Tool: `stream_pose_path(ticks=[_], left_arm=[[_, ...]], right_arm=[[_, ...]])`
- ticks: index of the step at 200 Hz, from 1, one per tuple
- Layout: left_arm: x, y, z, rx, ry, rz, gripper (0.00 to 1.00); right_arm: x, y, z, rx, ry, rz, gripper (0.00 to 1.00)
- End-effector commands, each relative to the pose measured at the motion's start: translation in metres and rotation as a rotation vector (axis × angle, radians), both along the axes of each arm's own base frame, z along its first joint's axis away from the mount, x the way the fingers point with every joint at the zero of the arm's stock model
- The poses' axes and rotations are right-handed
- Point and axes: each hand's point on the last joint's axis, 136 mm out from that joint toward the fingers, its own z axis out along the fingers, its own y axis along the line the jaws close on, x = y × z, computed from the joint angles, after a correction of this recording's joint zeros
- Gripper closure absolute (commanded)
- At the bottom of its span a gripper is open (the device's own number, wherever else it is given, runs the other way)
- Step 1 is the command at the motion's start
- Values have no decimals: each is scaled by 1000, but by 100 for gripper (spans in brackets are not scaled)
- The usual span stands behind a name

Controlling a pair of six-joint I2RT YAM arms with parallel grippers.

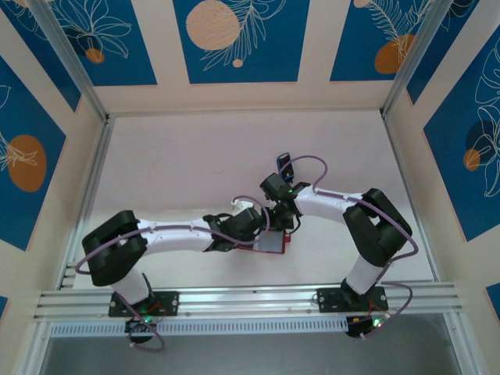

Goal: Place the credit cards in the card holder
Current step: Flip over the card slot on the card holder.

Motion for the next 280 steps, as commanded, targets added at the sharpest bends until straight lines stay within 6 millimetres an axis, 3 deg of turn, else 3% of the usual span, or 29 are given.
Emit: stream_pose_path(ticks=[1, 35, 62, 89, 150, 203, 280], left_arm=[[2, -8, -5, -26, 31, -45, 85], [2, 5, -22, 3, 82, -26, 87], [2, 31, -43, 31, 126, 67, 92], [-1, 44, -52, 27, 136, 112, 92], [-4, 48, -58, 29, 148, 130, 94], [-6, 45, -63, 27, 160, 116, 94], [-12, 64, -56, 31, 131, 149, 94]], right_arm=[[-11, -17, -5, -70, 39, 2, 100], [-7, -12, -8, -75, 49, 17, 100], [-1, -7, -10, -82, 54, 44, 100], [0, -7, -12, -95, 59, 61, 100], [-24, -33, -12, -120, 72, 6, 100], [-32, -43, -6, -108, 69, -34, 100], [-17, -50, -36, -157, 95, -72, 100]])
